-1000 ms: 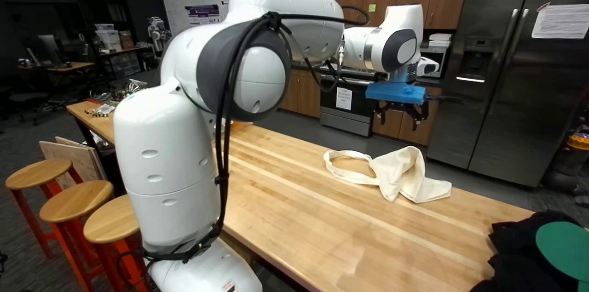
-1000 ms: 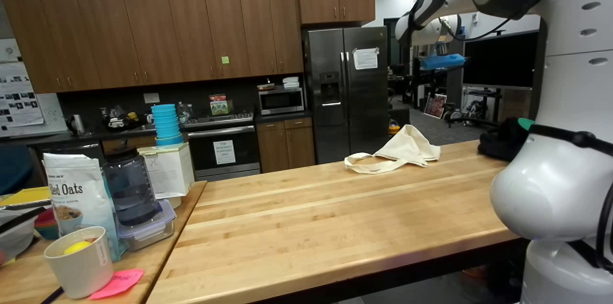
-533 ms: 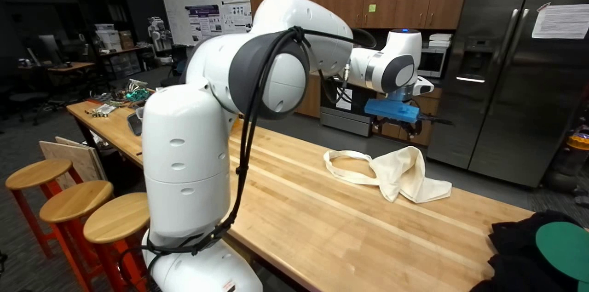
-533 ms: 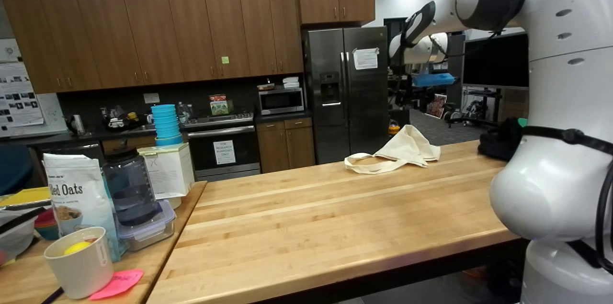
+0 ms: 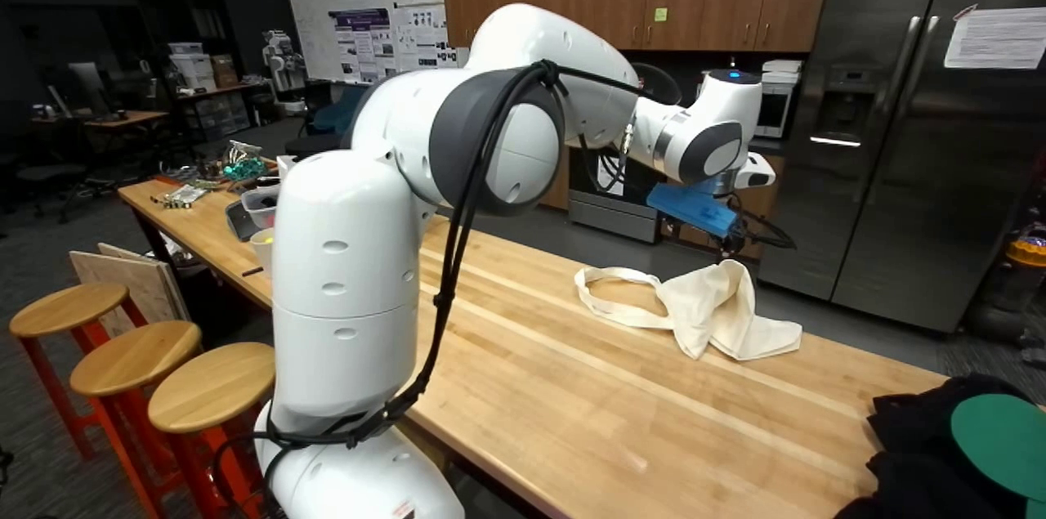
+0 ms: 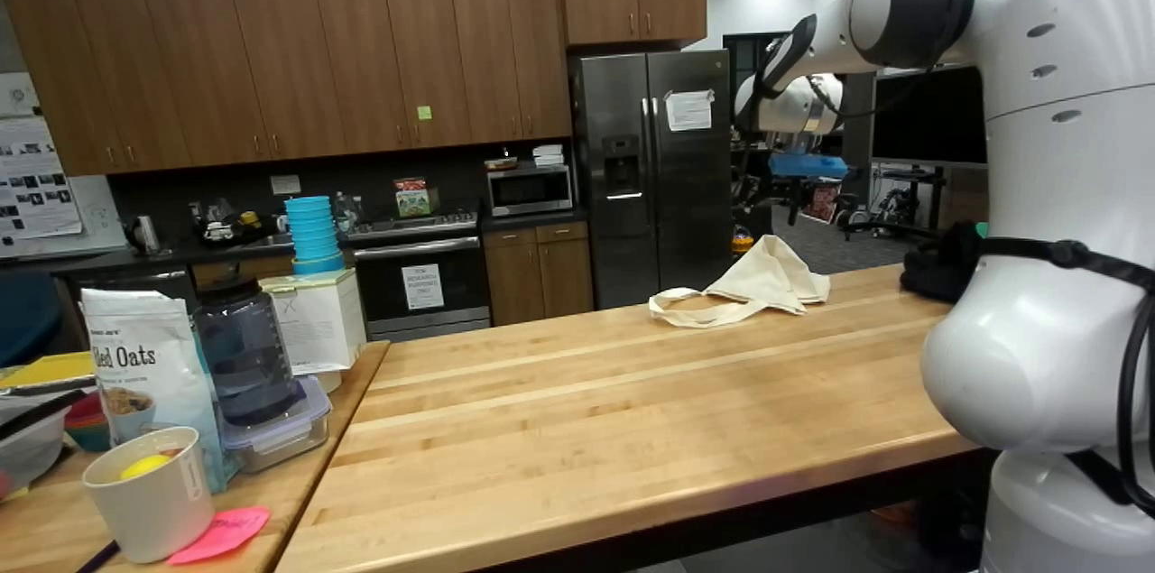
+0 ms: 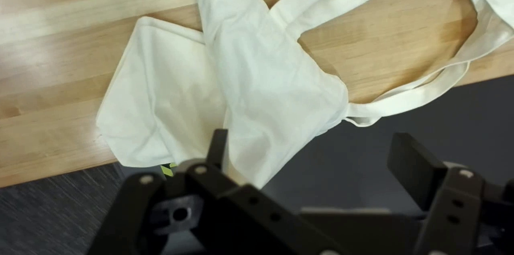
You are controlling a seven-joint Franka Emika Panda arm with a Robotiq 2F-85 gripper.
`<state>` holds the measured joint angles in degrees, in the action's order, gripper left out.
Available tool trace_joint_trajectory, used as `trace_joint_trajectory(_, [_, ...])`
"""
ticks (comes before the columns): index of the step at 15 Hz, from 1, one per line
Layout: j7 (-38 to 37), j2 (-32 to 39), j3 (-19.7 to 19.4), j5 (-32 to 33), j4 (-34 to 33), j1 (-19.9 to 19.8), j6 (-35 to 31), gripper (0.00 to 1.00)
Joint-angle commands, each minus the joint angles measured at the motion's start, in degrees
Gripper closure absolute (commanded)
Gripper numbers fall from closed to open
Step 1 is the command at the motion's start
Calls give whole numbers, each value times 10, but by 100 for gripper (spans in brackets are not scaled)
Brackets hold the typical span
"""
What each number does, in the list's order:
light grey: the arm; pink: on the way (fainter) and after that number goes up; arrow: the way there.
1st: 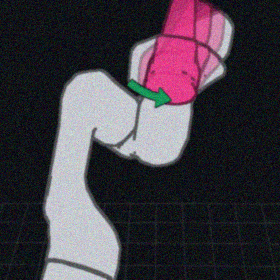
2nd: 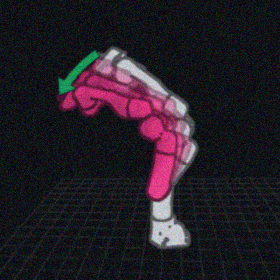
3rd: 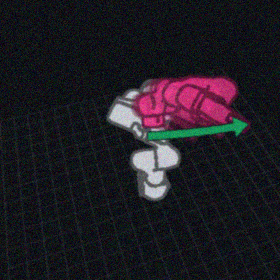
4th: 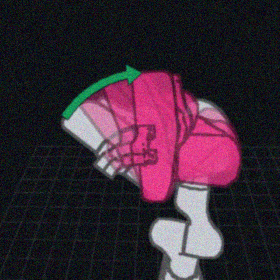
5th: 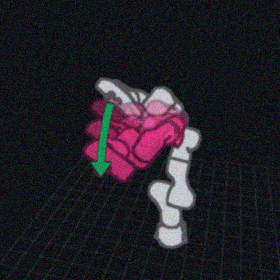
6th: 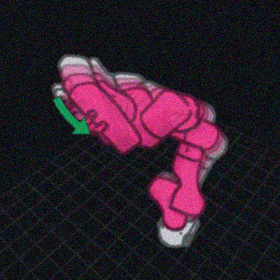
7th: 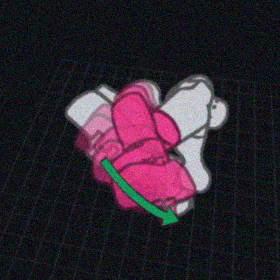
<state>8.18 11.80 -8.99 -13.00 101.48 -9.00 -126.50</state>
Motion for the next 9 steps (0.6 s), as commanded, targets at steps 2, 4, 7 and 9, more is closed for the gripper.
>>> trace_joint_trajectory(2, [-53, 28, 8, -17, -23, -7, -26, 0])
trace_joint_trajectory(4, [-90, 41, 4, 0, -29, -4, -39, 0])
trace_joint_trajectory(7, [-130, 65, 2, 10, -46, -3, -54, 0])
trace_joint_trajectory(9, [-154, 80, 1, 19, -56, -1, -57, 0])
